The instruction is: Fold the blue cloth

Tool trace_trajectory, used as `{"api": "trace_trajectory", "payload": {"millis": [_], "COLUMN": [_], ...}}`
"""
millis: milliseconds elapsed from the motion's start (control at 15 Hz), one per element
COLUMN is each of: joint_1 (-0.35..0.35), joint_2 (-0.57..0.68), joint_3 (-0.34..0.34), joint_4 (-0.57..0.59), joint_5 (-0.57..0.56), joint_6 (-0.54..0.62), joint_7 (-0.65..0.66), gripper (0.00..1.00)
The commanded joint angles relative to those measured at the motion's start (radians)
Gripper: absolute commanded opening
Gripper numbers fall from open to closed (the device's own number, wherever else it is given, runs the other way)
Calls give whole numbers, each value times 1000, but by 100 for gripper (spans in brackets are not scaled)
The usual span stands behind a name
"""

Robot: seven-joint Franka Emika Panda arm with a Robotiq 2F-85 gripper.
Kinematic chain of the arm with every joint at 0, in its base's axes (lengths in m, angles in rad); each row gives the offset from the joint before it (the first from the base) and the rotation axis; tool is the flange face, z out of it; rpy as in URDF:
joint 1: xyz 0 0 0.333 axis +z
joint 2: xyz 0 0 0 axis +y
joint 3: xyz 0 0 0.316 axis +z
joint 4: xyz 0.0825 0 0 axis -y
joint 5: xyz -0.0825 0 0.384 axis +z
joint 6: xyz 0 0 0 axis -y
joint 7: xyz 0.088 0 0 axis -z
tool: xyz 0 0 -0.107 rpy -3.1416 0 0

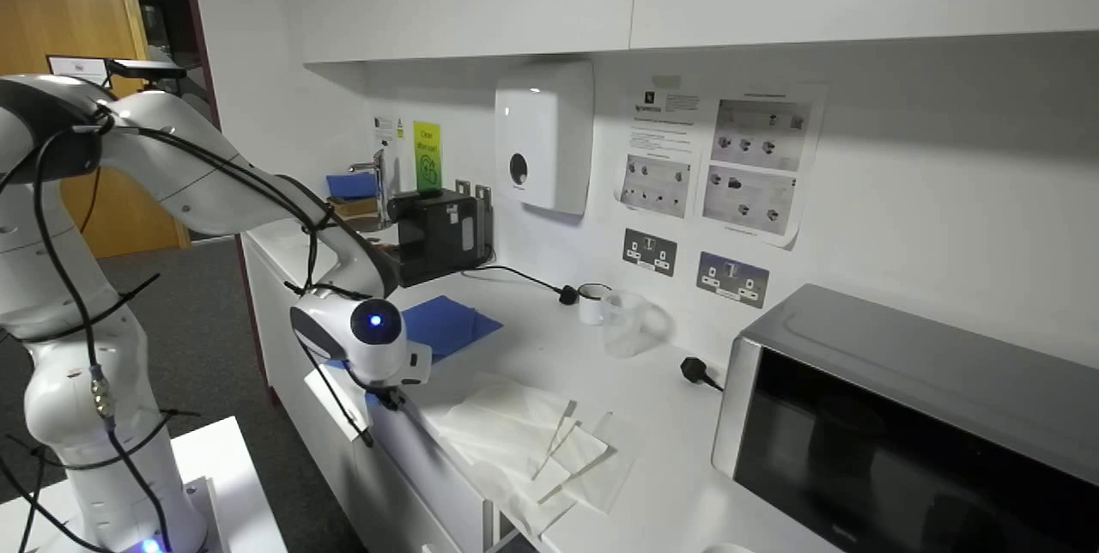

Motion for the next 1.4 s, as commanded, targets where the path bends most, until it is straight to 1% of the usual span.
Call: {"api": "trace_trajectory", "payload": {"millis": [0,67,400,667,1067,1333], "joint_1": [-34,-38,-57,-61,-43,-21], "joint_2": [-4,-20,-86,-150,-267,-310], "joint_3": [32,38,60,71,80,83], "joint_4": [5,-2,-20,-19,15,62], "joint_5": [-2,-19,-103,-208,-382,-447], "joint_6": [-1,-3,-32,-78,-212,-323], "joint_7": [-47,-19,137,285,515,646], "gripper": [2,0,0,0,0,0]}}
